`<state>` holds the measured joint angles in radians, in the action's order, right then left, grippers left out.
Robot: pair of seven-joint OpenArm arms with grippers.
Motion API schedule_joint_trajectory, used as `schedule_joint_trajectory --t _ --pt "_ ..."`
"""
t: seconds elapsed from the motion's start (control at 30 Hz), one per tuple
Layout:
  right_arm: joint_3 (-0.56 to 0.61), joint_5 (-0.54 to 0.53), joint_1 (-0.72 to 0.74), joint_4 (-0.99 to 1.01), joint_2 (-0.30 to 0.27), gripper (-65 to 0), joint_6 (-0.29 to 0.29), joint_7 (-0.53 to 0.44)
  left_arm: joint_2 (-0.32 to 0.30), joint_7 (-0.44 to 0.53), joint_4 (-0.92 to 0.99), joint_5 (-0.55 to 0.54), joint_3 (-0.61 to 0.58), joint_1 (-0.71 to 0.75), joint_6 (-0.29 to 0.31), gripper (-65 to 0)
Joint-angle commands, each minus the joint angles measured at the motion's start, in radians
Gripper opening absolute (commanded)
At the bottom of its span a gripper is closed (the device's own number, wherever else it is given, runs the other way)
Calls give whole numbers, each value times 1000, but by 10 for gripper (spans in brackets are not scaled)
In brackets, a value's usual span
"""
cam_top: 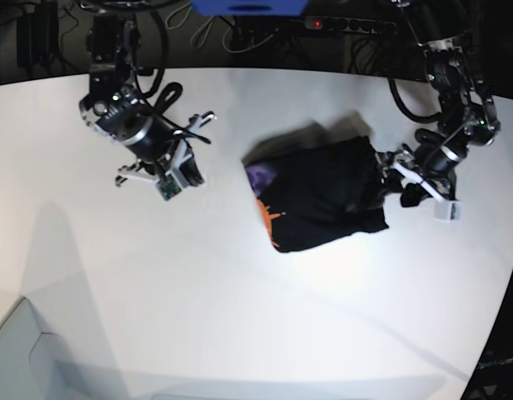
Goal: Layout the t-shirt on the table in an organized manner, then fold the t-shirt properly
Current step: 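Grasp the bundle edge with the left gripper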
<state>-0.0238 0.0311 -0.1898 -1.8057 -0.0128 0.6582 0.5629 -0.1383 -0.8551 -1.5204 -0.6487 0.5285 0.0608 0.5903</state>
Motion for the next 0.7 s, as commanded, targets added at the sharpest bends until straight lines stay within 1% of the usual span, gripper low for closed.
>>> schedule_joint_trajectory --t 0.0,0.23,0.37,0.47,0.6,0.67 --pt "0 -15 8 -22 -3 -650 5 -25 -8 27 10 -24 6 -16 9 -2" --pt "-1 -15 -12 -22 -8 -650 5 -22 -4 20 142 -23 2 -78 3 0" --pt "-1 -15 -17 -22 -8 -650 5 -20 1 20 203 -30 2 -89 0 0" --pt "-1 -15 -23 -24 -8 -650 5 -20 30 18 232 -21 0 -103 0 0" --pt "-1 -13 -27 -36 -9 -650 5 -20 42 18 246 -20 0 -100 -3 0" --pt "-1 -13 -27 -38 -9 -650 5 -20 56 18 249 4 0 -100 -3 0"
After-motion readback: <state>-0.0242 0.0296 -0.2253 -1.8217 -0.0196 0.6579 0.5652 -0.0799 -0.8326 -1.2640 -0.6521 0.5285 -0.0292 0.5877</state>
